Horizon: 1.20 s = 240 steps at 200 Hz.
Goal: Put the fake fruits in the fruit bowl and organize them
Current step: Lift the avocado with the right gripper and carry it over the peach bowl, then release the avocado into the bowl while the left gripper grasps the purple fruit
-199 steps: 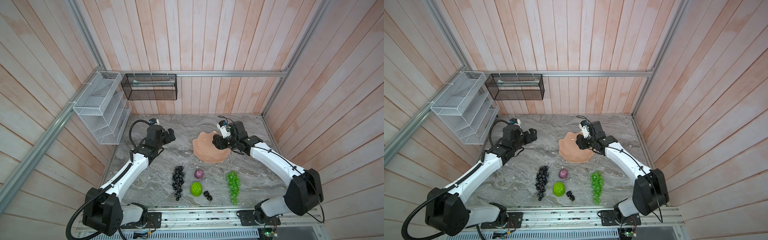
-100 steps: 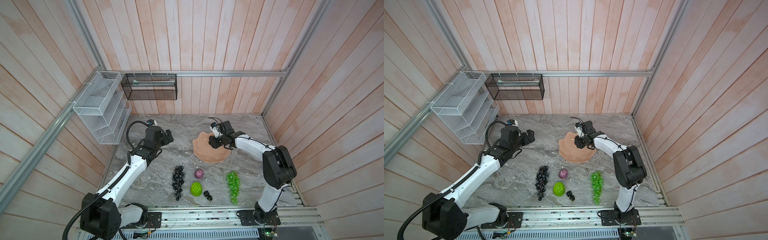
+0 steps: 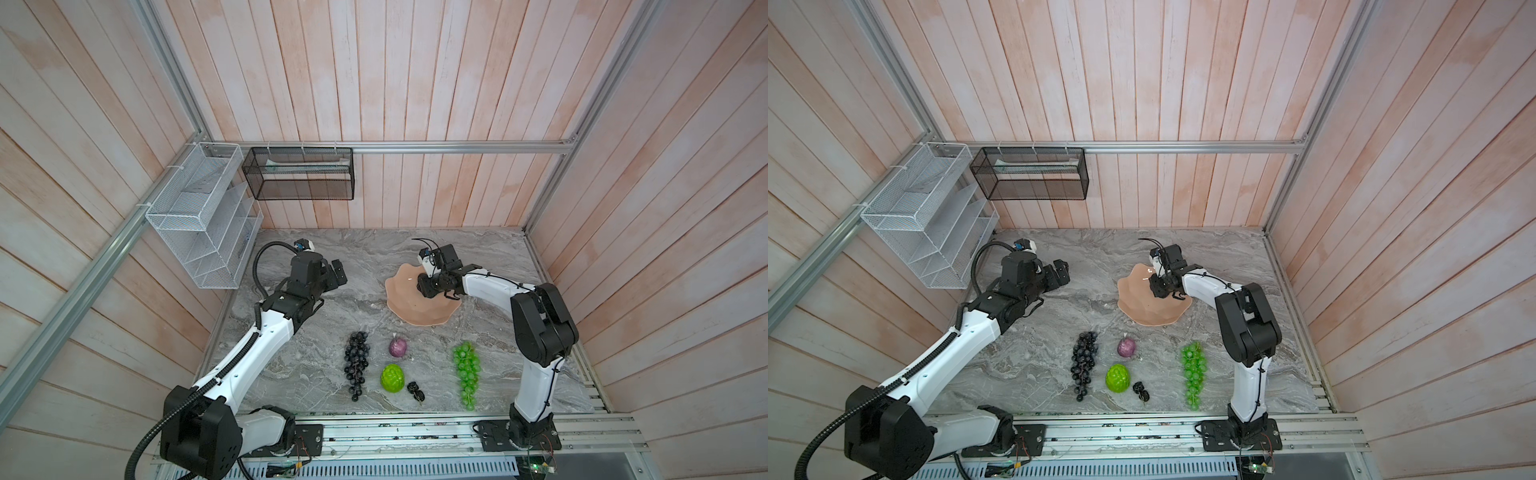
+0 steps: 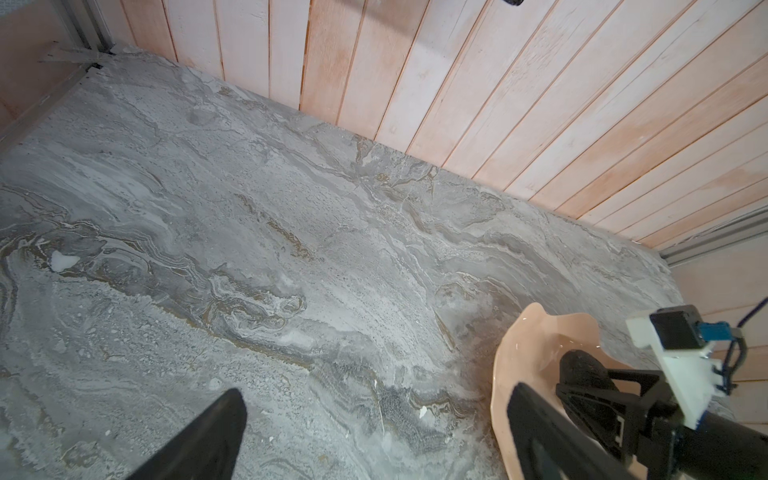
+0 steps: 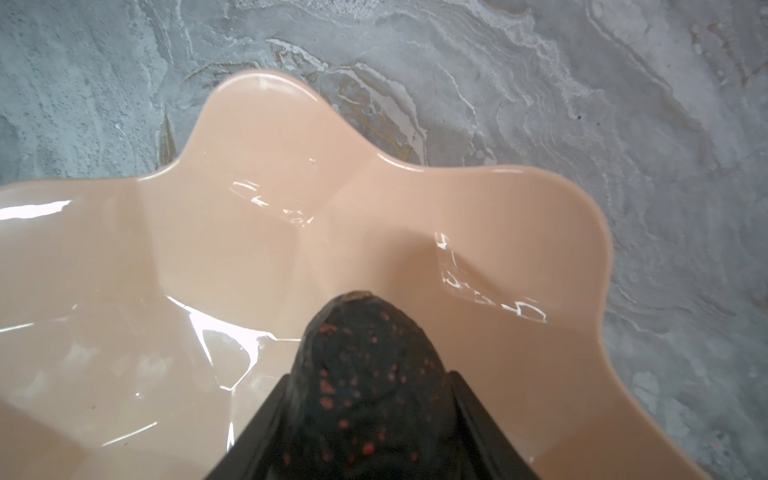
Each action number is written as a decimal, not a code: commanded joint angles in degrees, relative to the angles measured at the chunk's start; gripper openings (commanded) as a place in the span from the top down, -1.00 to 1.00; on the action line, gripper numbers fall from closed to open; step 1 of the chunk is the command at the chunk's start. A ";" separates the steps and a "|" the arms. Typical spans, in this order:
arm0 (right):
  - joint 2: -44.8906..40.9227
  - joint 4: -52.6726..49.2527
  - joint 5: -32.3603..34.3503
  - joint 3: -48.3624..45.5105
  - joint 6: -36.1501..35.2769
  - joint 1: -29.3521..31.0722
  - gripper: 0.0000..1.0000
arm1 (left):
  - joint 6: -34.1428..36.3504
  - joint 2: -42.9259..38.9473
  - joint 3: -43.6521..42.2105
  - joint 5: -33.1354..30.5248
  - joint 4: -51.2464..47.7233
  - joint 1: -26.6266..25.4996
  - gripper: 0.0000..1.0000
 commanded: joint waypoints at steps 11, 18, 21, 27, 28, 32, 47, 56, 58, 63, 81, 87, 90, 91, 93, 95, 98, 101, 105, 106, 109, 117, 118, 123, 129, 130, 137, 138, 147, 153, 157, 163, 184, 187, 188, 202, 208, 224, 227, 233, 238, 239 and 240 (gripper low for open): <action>1.79 1.61 0.45 1.15 0.34 -0.23 0.03 | 1.54 0.17 0.48 0.91 -1.85 0.28 -1.00; 1.93 1.62 0.52 1.01 0.39 -0.17 0.01 | 1.83 0.26 0.81 1.33 -2.33 0.29 -1.00; 1.98 1.61 0.46 1.02 0.41 -0.14 0.00 | 1.92 0.34 0.98 1.51 -2.59 0.29 -1.00; 2.12 1.71 0.51 1.02 0.51 -0.14 -0.02 | 2.00 0.43 1.36 1.80 -3.20 0.29 -1.00; 2.14 1.71 0.52 1.02 0.49 -0.14 -0.02 | 2.05 0.48 1.39 1.86 -3.33 0.29 -1.00; 2.20 1.67 0.54 0.98 0.48 -0.14 -0.03 | 2.12 0.59 1.63 1.99 -3.88 0.29 -1.00; 2.49 1.67 0.74 1.13 0.68 0.03 -0.06 | 1.79 1.08 3.17 2.62 -6.61 0.29 -1.00; 2.59 1.55 1.17 1.19 0.65 0.17 -0.10 | 1.90 1.39 4.33 3.81 -8.66 0.29 -1.00; 2.55 1.48 1.18 1.26 0.63 0.20 -0.11 | 2.03 1.47 4.60 4.19 -9.11 0.29 -1.00; 2.56 1.46 1.32 1.31 0.59 0.21 -0.15 | 2.21 1.65 5.24 4.95 -10.41 0.24 -1.00; 1.78 1.77 1.33 1.25 0.66 0.38 -0.32 | 2.93 2.15 7.21 7.07 -14.91 -0.06 -1.00; 1.43 2.00 1.57 1.19 0.70 0.43 -0.38 | 3.03 2.40 7.79 7.95 -16.32 -0.07 -1.00; 1.21 2.13 1.77 1.10 0.68 0.51 -0.41 | 3.06 2.52 8.09 8.43 -16.80 -0.07 -1.00; 1.16 2.10 1.77 1.06 0.66 0.54 -0.41 | 3.02 2.53 8.18 8.56 -17.12 -0.11 -1.00; 1.01 2.16 1.94 1.08 0.72 0.56 -0.43 | 2.99 2.67 8.31 8.83 -17.65 -0.14 -1.00; 0.88 2.16 2.01 1.06 0.62 0.63 -0.44 | 3.00 2.75 8.45 9.20 -18.08 -0.20 -1.00; 0.68 2.18 2.27 1.05 0.59 0.69 -0.46 | 3.06 2.92 8.71 9.66 -18.74 -0.24 -1.00; 0.46 2.12 2.45 1.14 0.61 0.77 -0.47 | 2.99 3.10 8.98 10.15 -19.37 -0.31 -1.00; 0.13 2.08 2.66 1.20 0.56 0.85 -0.50 | 3.04 3.31 9.32 10.92 -20.23 -0.37 -1.00; 0.00 1.98 2.70 1.24 0.52 0.84 -0.50 | 3.05 3.45 9.45 11.12 -20.42 -0.40 -1.00; -0.24 1.90 2.68 1.25 0.48 0.91 -0.51 | 2.98 3.69 9.72 11.59 -21.04 -0.49 -1.00; -1.13 1.64 2.73 1.52 0.41 0.89 -0.53 | 2.80 4.47 10.53 13.18 -23.04 -0.74 -1.00; -1.29 1.63 2.73 1.53 0.40 0.90 -0.53 | 2.80 4.57 10.58 13.39 -23.27 -0.80 -1.00; -1.92 1.34 2.73 1.69 0.35 0.98 -0.53 | 2.76 5.06 11.05 14.46 -24.32 -1.11 -1.00; -2.66 0.66 2.61 2.17 0.30 1.00 -0.53 | 2.87 5.75 11.52 15.95 -25.42 -1.65 -1.00; -2.84 0.57 2.58 2.26 0.30 1.05 -0.53 | 2.88 5.86 11.65 16.14 -25.65 -1.78 -1.00; -3.85 -0.35 2.46 2.80 0.23 1.13 -0.53 | 2.90 6.73 12.23 17.36 -26.99 -2.80 -1.00; -4.05 -0.46 2.42 2.92 0.26 1.16 -0.54 | 2.94 6.84 12.27 17.50 -27.18 -2.97 -1.00; -5.72 -1.20 2.38 3.37 0.25 1.28 -0.53 | 3.07 7.92 12.88 18.52 -28.40 -4.99 -0.97; -6.87 -1.53 2.29 3.48 0.28 1.48 -0.53 | 3.23 8.75 13.29 18.78 -29.09 -6.69 -0.97; -7.76 -1.61 2.27 3.42 0.40 1.59 -0.53 | 3.31 9.31 13.66 18.87 -29.54 -7.84 -0.97; -9.21 -1.75 2.37 3.21 0.62 1.74 -0.53 | 3.48 10.37 14.08 18.96 -30.19 -9.67 -0.97; -14.57 -1.21 2.52 1.02 1.98 1.88 -0.54 | 3.46 14.14 16.04 18.92 -32.08 -16.05 -0.95; -15.36 -1.08 2.54 0.48 2.23 1.86 -0.54 | 3.44 14.78 16.37 18.91 -32.27 -16.97 -0.94; -15.65 -1.04 2.64 0.27 2.37 1.87 -0.54 | 3.43 14.95 16.49 18.94 -32.32 -17.22 -0.93; -19.42 0.70 3.12 -3.10 3.43 1.84 -0.54 | 3.03 17.98 17.91 19.13 -32.95 -21.18 -0.91; -21.14 1.72 3.37 -4.87 3.80 1.79 -0.55 | 3.05 19.36 18.46 19.10 -33.12 -22.94 -0.91; -25.13 3.72 4.12 -9.27 4.63 1.49 -0.58 | 2.81 23.14 19.87 18.48 -33.98 -26.11 -0.86; -25.76 4.00 4.13 -9.99 4.92 1.33 -0.58 | 2.73 23.71 20.13 18.45 -34.22 -26.54 -0.86; -26.81 4.47 3.97 -11.35 5.28 0.93 -0.58 | 2.63 25.10 20.43 18.44 -34.44 -27.22 -0.83; -27.60 4.79 3.70 -12.44 5.54 0.56 -0.58 | 2.55 26.02 20.64 18.45 -34.52 -27.64 -0.83; -27.79 4.83 3.61 -12.65 5.60 0.47 -0.58 | 2.54 26.19 20.70 18.45 -34.59 -27.70 -0.83; -27.89 4.90 3.52 -12.85 5.67 0.39 -0.58 | 2.54 26.41 20.72 18.44 -34.54 -27.77 -0.83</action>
